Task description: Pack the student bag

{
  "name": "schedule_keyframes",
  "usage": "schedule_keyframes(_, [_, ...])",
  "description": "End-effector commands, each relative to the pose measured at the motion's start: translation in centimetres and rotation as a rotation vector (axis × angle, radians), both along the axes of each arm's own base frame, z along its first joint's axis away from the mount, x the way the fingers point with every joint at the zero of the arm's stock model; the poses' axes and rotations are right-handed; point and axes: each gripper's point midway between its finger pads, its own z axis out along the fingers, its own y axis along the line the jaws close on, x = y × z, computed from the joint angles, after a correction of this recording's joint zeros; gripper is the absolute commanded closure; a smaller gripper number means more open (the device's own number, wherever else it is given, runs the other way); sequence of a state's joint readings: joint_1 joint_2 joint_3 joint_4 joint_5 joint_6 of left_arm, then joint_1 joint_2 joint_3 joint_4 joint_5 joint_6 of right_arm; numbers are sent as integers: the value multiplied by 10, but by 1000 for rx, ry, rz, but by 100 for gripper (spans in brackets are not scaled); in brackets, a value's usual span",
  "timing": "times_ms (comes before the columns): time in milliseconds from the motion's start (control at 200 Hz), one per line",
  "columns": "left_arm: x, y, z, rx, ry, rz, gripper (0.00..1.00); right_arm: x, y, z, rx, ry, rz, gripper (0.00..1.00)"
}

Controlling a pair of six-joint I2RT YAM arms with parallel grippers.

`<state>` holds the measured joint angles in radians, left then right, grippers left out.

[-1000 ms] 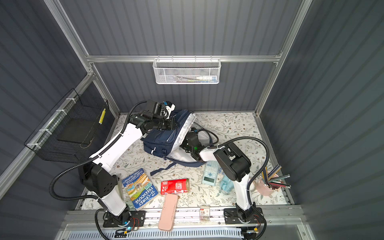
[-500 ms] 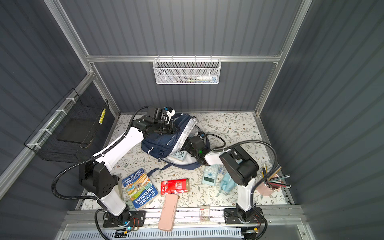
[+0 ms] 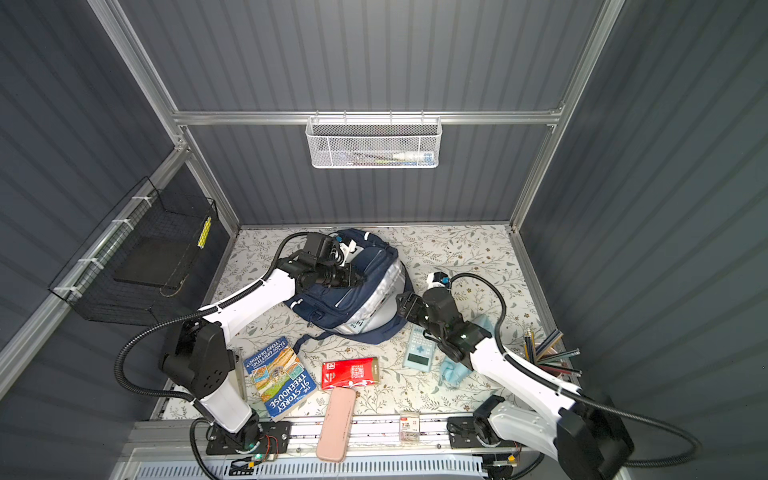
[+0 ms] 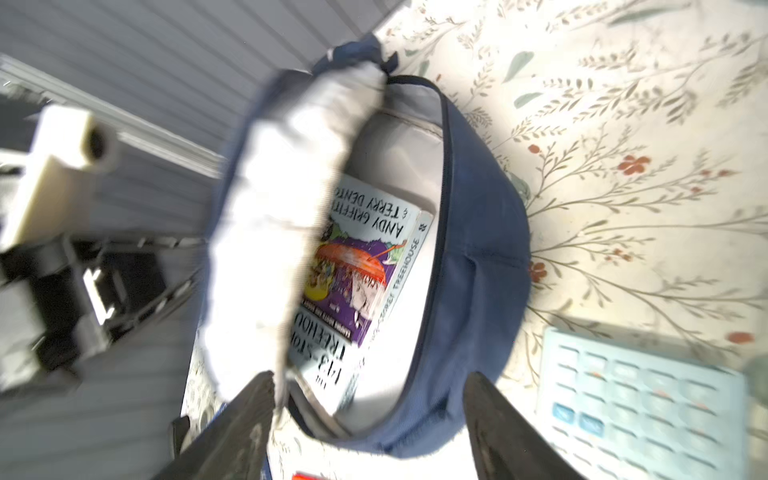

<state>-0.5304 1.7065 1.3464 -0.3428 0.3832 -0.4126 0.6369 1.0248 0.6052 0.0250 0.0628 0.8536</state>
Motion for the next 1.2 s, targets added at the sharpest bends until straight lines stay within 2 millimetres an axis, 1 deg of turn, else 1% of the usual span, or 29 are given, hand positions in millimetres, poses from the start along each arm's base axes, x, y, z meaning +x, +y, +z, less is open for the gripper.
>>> schedule_keyframes(0, [6, -1, 19, -49, -36, 20, 31, -17, 10, 8, -78, -81, 147, 22])
schedule_keyframes(60, [6, 3, 35, -45, -65, 33, 18, -21, 20, 11, -114, -87, 215, 19])
schedule_keyframes(75, [6, 4, 39, -43, -70, 36, 16, -21, 22, 11, -125, -81, 229, 18])
schedule_keyframes(85, [6, 6, 42, -39, -77, 41, 14, -23, 23, 6, -139, -66, 237, 18])
schedule_keyframes(130, [4, 11, 56, -35, -101, 52, 7, -25, 32, 5, -162, -57, 282, 18])
schedule_keyframes(165, [2, 19, 59, -5, -107, 78, 3, -27, 42, 7, -164, -65, 316, 18])
schedule_keyframes(200, [-2, 26, 65, 7, -115, 93, 0, -30, 53, 8, -158, -72, 354, 17])
schedule_keyframes(235, [-5, 34, 75, 3, -125, 114, 0, -33, 65, 11, -145, -75, 397, 17])
schedule_keyframes(240, [-6, 35, 77, 2, -126, 117, 0, -33, 67, 8, -149, -64, 402, 17])
schedule_keyframes(255, [-8, 40, 79, 4, -123, 125, 0, -34, 72, 2, -158, -43, 420, 16])
schedule_keyframes(310, [-17, 60, 78, 0, -85, 169, 0, -36, 90, -2, -176, -16, 471, 13])
schedule_keyframes(375, [-30, 90, 67, 16, -34, 235, 0, -42, 115, -5, -175, -17, 555, 11])
schedule_keyframes(405, [-37, 106, 57, 56, -11, 272, 0, -43, 124, -7, -168, -15, 583, 11])
schedule_keyframes(485, [-63, 151, 25, 259, 49, 363, 0, -47, 147, -19, -140, 10, 645, 9])
schedule_keyframes(525, [-79, 171, 9, 358, 102, 399, 0, -48, 155, -27, -138, 34, 663, 9])
schedule_keyframes(580, [-101, 189, -8, 439, 172, 431, 0, -47, 165, -38, -143, 66, 676, 8])
schedule_keyframes(665, [-130, 211, -31, 489, 239, 506, 0, -48, 179, -47, -123, 92, 722, 8])
schedule_keyframes(710, [-141, 221, -37, 522, 256, 540, 0, -46, 184, -50, -123, 97, 724, 8])
schedule_keyframes(725, [-143, 224, -38, 528, 258, 554, 0, -50, 188, -48, -106, 105, 757, 8])
schedule_keyframes(745, [-151, 232, -41, 566, 284, 570, 0, -51, 191, -49, -104, 108, 772, 7])
schedule_keyframes(795, [-159, 246, -38, 634, 308, 614, 0, -51, 196, -49, -97, 103, 790, 7])
schedule_keyframes(845, [-168, 263, -35, 705, 348, 715, 0, -51, 202, -51, -81, 101, 804, 7])
schedule_keyframes(896, [-179, 270, -38, 733, 407, 766, 4, -53, 210, -52, -54, 96, 841, 6])
schedule_keyframes(956, [-194, 271, -49, 731, 492, 822, 4, -58, 221, -53, -35, 85, 910, 5])
schedule_keyframes(991, [-200, 270, -56, 716, 521, 838, 5, -57, 225, -55, -44, 84, 926, 5])
schedule_keyframes(1036, [-208, 274, -63, 713, 539, 878, 5, -54, 231, -58, -62, 84, 944, 5])
schedule_keyframes(1136, [-213, 282, -70, 692, 519, 956, 9, -49, 241, -63, -95, 63, 981, 6])
schedule_keyframes(1191, [-214, 280, -75, 665, 525, 977, 10, -51, 246, -67, -94, 82, 1012, 7])
